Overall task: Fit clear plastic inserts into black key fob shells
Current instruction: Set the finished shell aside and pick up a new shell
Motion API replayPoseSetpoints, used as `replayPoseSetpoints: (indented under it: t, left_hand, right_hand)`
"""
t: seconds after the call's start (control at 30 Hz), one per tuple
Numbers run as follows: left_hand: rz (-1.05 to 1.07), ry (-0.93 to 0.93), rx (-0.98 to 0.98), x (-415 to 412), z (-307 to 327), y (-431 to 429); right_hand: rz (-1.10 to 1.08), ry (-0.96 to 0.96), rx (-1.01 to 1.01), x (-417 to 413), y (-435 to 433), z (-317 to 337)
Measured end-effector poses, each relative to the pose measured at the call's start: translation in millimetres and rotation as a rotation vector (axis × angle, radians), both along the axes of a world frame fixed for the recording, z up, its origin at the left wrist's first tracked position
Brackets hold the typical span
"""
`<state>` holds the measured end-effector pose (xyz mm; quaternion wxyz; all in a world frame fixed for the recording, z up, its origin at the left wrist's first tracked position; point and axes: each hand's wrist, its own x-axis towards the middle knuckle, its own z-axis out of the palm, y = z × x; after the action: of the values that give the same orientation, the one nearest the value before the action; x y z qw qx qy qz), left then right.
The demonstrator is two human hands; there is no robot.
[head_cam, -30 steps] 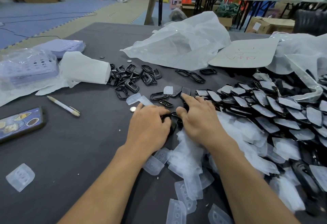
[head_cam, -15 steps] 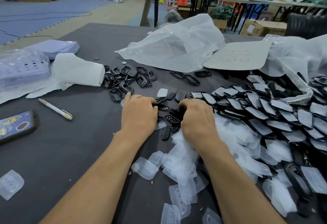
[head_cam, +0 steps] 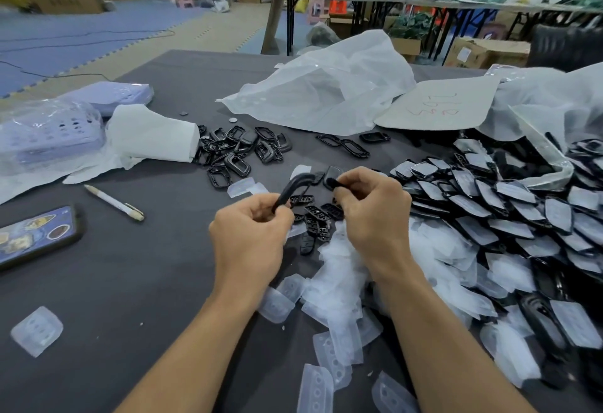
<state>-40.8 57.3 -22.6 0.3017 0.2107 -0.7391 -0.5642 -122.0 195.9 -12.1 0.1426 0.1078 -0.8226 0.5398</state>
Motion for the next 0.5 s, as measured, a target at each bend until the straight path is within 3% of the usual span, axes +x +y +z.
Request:
replayPoseSetpoints:
  t: [0.1,0.27,0.33,0.5]
  left_hand:
    - [-0.05,-0.02,0.18,2,3,3]
    - [-0.116,0.077,0.686,-5,12,-9]
    - [-0.121,0.081,0.729,-5,12,-12]
    - [-0.241,0.068,0.628,-4,15,-5]
  right_hand:
    - [0.096,-0.173,-0.23,5,-4,11]
    - [0.232,-0.373,-0.568,26,-1,26]
    - [0.27,-0.415,-0.601,35,3,22]
    - [0.262,-0.436,-0.515,39,2,9]
